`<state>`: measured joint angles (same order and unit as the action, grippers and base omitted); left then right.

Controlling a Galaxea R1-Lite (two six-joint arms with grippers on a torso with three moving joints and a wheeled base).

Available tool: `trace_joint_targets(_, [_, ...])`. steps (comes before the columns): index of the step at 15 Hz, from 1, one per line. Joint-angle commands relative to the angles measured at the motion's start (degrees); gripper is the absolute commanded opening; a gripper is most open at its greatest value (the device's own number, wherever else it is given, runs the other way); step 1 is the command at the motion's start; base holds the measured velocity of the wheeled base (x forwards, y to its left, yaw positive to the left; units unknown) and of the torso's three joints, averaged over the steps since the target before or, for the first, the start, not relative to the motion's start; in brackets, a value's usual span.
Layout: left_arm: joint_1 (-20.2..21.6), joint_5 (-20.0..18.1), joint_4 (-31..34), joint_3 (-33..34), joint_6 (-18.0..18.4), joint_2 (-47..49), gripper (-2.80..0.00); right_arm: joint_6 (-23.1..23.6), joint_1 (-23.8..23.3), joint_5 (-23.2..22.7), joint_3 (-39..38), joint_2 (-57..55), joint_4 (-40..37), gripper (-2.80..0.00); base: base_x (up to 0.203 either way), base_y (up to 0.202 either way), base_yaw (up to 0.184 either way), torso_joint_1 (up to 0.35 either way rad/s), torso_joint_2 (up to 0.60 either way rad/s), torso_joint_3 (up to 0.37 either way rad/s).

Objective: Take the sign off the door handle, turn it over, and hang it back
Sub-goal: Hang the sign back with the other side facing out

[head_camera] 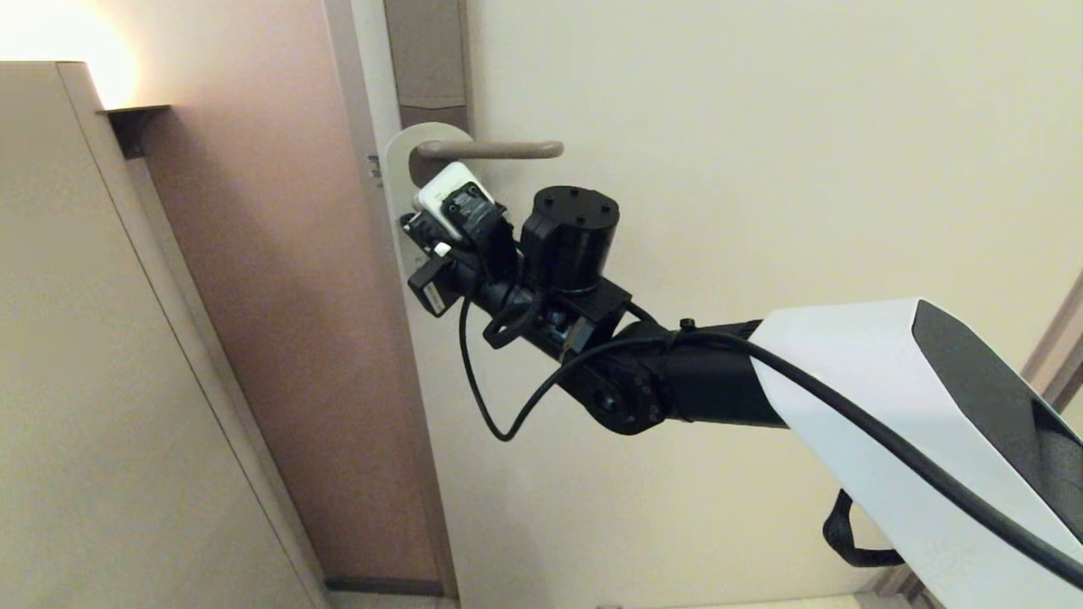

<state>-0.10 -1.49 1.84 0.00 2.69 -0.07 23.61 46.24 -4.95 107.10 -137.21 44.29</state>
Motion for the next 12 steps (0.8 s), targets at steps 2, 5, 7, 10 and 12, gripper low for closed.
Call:
trace_joint_targets(2, [0.01, -0.03, 0.0, 0.0, 0.03, 0.07, -2.8, 0.18, -0.89, 2.66, 0.91, -1.13, 0.27, -2.8, 0.0, 0.0, 0.0, 0.0, 0.0, 0.0])
trace_joint_targets(5, [0.01, -0.01, 0.0, 0.0, 0.03, 0.07, -2.8, 0.12, -1.36, 3.71, 1.69, -2.03, 0.27, -2.8, 0.0, 0.0, 0.0, 0.0, 0.0, 0.0])
trace_joint_targets(7, [0.01, -0.01, 0.0, 0.0, 0.03, 0.07, -2.8, 0.12, -1.78, 4.41, 2.62, -2.64, 0.19, -2.8, 0.0, 0.0, 0.0, 0.0, 0.0, 0.0])
trace_joint_targets(10, [0.01, -0.01, 0.0, 0.0, 0.03, 0.07, -2.8, 0.03, -2.99, 5.74, 2.58, -3.95, 0.01, -2.8, 0.0, 0.0, 0.0, 0.0, 0.0, 0.0])
trace_joint_targets(12, [0.01, -0.04, 0.0, 0.0, 0.03, 0.07, -2.8, 0.03, -3.76, 6.0, 2.41, -4.47, -0.14, -2.8, 0.0, 0.0, 0.0, 0.0, 0.0, 0.0])
